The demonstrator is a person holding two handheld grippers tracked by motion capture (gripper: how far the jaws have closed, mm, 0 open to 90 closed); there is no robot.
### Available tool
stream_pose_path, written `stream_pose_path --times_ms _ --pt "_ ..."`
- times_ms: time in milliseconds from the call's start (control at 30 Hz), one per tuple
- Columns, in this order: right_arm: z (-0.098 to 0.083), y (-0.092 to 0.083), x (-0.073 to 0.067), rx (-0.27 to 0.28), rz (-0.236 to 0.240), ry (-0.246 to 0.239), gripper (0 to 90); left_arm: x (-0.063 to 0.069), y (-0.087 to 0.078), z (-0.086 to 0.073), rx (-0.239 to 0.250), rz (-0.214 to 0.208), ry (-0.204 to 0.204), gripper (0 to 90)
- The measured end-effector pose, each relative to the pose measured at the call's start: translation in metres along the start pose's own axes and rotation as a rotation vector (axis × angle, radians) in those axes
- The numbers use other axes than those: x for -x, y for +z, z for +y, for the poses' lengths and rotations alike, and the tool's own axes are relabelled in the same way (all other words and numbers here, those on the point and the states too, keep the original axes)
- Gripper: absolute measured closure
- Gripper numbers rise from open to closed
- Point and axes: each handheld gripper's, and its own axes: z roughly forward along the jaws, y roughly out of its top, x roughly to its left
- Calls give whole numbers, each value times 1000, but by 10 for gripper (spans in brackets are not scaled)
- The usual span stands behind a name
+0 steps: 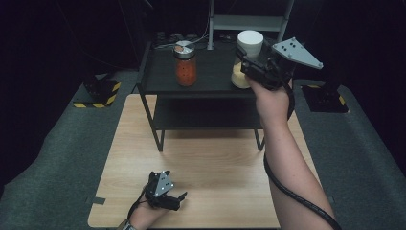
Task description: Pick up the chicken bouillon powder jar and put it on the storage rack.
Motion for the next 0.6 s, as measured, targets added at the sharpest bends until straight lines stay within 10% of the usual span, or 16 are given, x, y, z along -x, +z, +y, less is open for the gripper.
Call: stream_pose_path --times_ms 600 --pt "-7 22 -3 -13 -7 -1 333 -2 -1 -2 11 -5 -7 13"
